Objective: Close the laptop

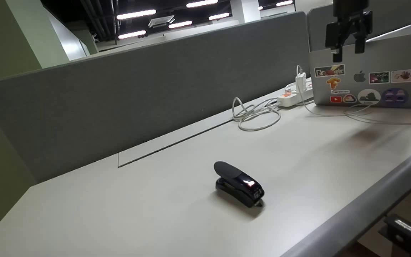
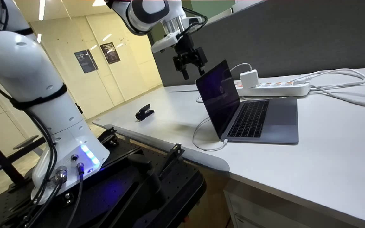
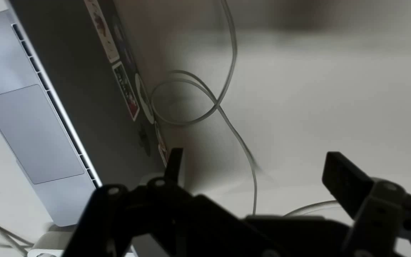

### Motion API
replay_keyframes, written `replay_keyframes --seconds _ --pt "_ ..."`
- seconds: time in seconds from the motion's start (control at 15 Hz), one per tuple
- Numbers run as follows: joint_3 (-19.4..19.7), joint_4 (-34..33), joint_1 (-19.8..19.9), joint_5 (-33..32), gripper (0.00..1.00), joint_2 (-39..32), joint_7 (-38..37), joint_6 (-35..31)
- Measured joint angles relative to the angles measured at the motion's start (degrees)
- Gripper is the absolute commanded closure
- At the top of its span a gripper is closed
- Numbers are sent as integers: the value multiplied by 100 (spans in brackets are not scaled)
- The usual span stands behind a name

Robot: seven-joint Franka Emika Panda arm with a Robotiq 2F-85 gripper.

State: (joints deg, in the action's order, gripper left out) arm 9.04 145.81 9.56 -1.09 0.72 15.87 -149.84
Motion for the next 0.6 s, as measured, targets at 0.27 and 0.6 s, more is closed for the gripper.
replay_keyframes --seconds 0.27,0.6 --pt "172 -23 147 -19 0 0 84 -7" --pt "336 -112 294 -33 0 -42 72 -38"
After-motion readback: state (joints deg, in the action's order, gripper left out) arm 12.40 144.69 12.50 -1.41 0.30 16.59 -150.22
